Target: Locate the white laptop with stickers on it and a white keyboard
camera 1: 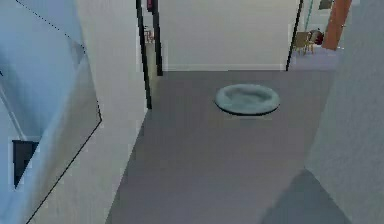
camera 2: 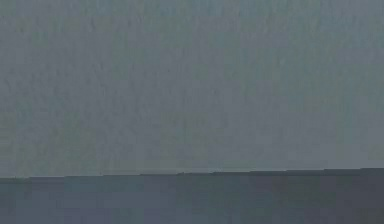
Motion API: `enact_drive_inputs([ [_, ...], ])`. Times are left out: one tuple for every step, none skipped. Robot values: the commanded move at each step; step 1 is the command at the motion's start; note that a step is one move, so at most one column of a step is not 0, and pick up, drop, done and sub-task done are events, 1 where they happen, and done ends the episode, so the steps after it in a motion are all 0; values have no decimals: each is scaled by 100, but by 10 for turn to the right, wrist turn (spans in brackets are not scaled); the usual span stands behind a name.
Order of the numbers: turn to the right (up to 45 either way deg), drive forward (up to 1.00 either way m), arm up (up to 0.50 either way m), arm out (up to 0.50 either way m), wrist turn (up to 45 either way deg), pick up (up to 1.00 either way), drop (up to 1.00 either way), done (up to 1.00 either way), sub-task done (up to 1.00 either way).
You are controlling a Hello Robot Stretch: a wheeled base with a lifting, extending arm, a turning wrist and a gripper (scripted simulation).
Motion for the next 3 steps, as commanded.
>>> enact_drive_inputs([
  [0, 100, 0, 0, 0, 0, 0, 0, 0],
  [0, 100, 0, 0, 0, 0, 0, 0, 0],
  [-30, 0, 0, 0, 0, 0, 0, 0, 0],
])
